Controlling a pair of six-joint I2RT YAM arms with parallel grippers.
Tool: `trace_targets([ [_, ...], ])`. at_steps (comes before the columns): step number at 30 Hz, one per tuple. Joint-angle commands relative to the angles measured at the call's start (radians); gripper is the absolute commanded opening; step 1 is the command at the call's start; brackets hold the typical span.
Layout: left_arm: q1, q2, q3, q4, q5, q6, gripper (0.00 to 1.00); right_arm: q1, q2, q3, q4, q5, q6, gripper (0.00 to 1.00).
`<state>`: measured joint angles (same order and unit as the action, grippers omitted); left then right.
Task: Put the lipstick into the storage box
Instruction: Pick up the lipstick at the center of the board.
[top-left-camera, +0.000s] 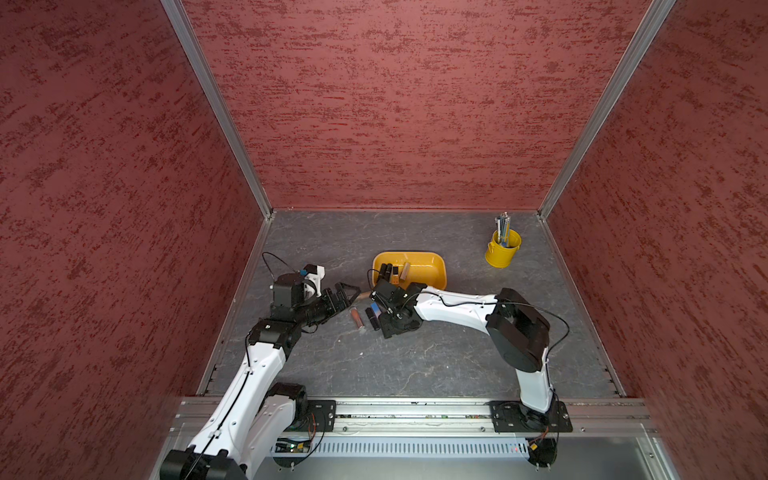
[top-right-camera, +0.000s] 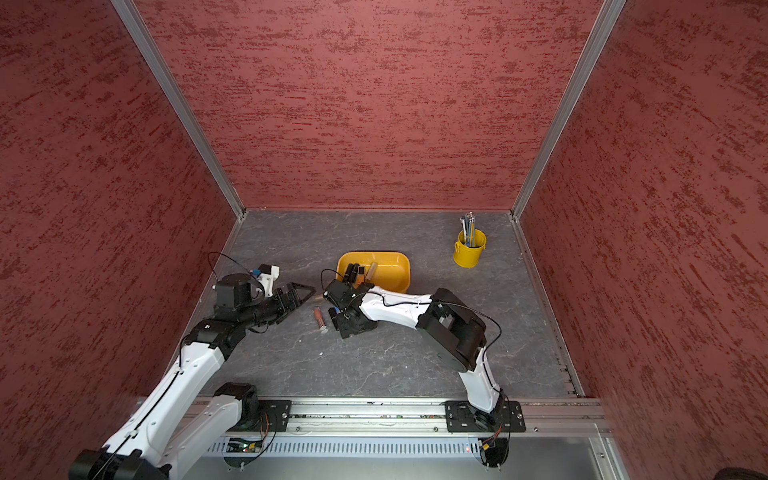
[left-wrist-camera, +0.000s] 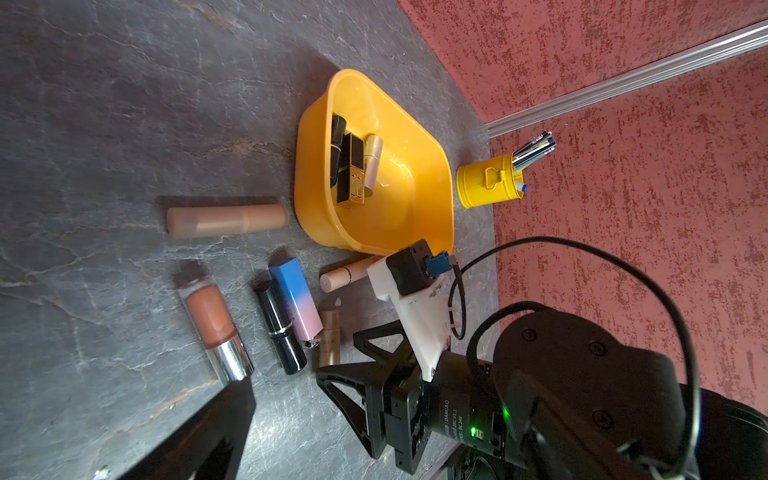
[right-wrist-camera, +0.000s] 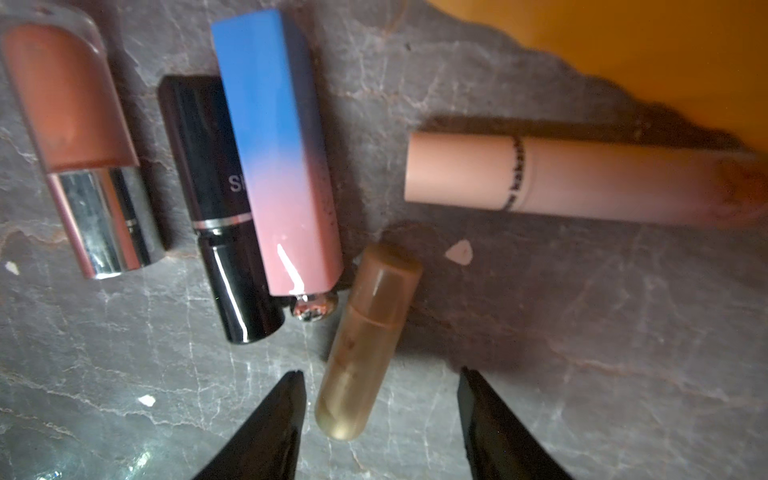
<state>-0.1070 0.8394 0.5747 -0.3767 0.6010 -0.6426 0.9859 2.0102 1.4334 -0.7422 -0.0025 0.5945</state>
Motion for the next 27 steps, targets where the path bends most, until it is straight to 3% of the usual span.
trace_targets([
  [1, 0.014, 0.001, -0.004, 0.019, 0.002, 0.003, 1.0, 0.005, 0.016, 0.028, -0.02, 0.029, -0.006, 0.6],
  [18, 0.022, 0.022, -0.011, 0.043, 0.011, -0.003, 1.0, 0.007, 0.036, 0.017, -0.048, 0.081, -0.023, 0.41],
  [27, 0.022, 0.035, -0.018, 0.069, 0.026, -0.03, 1.0, 0.007, -0.004, -0.02, -0.028, 0.095, -0.029, 0.23],
])
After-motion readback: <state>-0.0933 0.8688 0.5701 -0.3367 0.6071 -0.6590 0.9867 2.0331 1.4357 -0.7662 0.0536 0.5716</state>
